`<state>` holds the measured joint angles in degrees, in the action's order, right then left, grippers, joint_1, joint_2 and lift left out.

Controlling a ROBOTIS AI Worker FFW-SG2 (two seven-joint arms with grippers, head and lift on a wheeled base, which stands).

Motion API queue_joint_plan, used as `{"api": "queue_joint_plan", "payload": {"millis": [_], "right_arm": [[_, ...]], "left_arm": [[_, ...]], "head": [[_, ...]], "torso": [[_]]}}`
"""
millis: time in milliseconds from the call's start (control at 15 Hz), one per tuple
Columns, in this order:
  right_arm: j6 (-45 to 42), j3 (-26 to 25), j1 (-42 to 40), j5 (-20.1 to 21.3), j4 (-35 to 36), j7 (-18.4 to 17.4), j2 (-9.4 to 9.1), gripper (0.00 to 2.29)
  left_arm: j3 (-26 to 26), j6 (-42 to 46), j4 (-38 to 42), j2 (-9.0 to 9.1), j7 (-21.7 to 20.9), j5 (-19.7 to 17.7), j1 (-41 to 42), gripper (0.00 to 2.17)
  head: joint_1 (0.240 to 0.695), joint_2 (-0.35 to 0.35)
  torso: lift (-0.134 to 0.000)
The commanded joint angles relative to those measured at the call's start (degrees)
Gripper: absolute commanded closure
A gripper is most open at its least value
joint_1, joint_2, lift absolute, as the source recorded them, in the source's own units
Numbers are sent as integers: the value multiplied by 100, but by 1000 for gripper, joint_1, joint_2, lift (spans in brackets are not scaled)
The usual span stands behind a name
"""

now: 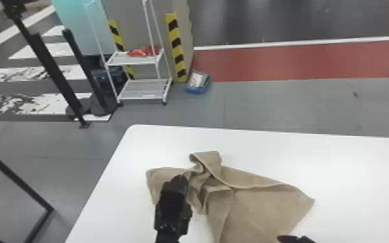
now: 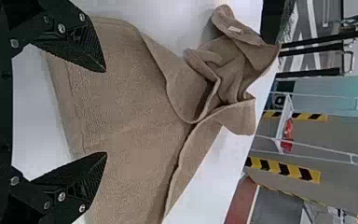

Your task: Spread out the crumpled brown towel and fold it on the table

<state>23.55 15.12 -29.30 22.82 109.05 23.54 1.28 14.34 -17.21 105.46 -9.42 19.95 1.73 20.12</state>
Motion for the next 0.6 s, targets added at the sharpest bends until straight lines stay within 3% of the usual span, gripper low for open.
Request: {"api": "queue_joint_plan", "payload": {"millis": [0,133,333,533], "right_arm": [[753,308,64,206,204,81,92,289],[1456,448,170,337,327,388,110,323],[1878,624,293,601,371,503,118,407],[2106,668,433,601,327,722,101,407]], "left_arm": [[16,-15,-8,2,0,21,-9,1376],[16,-33,-8,2,0,29,-17,1376],[25,-86,-8,2,-9,38,-44,1376],[95,-121,-16,2,0,100,-61,1376]], "head": [[695,219],[695,229],[695,244],[695,244]], "torso": [[0],[0],[0],[0]]}}
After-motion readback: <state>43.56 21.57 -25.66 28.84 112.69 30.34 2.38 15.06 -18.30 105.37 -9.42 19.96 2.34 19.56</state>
